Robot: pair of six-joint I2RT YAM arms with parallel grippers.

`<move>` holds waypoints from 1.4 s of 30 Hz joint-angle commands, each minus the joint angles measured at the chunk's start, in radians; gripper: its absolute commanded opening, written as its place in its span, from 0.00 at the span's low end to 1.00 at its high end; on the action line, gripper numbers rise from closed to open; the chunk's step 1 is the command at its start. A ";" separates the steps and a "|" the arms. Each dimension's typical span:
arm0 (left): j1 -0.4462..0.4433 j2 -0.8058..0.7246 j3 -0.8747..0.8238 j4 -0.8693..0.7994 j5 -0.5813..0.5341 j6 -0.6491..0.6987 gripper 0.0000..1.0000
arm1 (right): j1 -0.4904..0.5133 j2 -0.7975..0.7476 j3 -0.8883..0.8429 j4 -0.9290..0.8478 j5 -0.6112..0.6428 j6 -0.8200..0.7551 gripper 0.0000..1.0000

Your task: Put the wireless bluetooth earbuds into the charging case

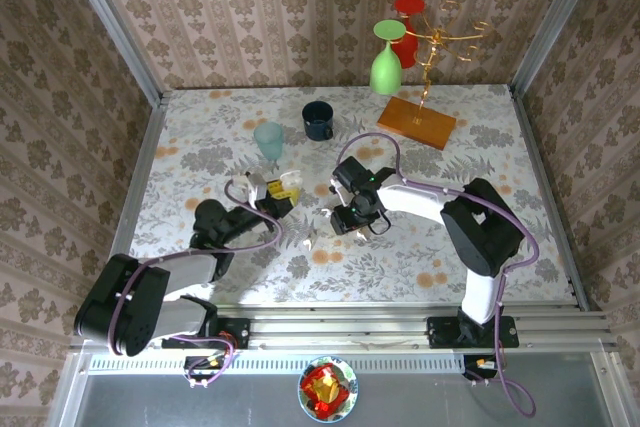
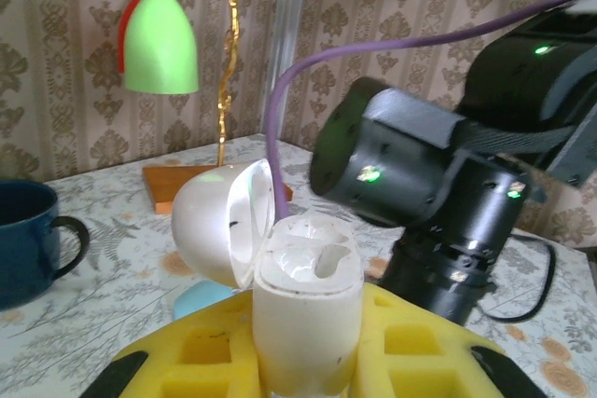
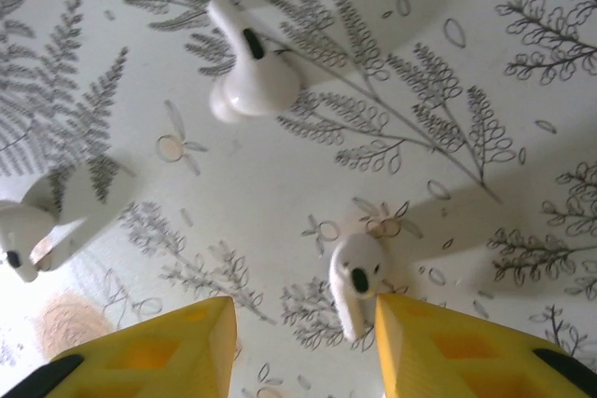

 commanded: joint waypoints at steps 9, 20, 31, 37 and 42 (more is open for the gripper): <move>0.120 -0.006 -0.066 0.040 -0.067 0.075 0.06 | 0.055 0.046 0.223 -0.311 0.219 -0.060 0.49; 0.099 -0.069 -0.168 0.026 -0.163 0.193 0.05 | 0.063 0.249 0.473 -0.559 0.212 -0.065 0.45; 0.090 -0.123 -0.153 -0.077 -0.139 0.263 0.06 | 0.061 0.358 0.585 -0.632 0.170 -0.068 0.44; 0.071 -0.135 -0.131 -0.134 -0.129 0.296 0.06 | 0.053 0.374 0.593 -0.630 0.159 -0.070 0.44; 0.070 -0.132 -0.130 -0.140 -0.129 0.302 0.06 | 0.049 0.387 0.595 -0.633 0.151 -0.075 0.43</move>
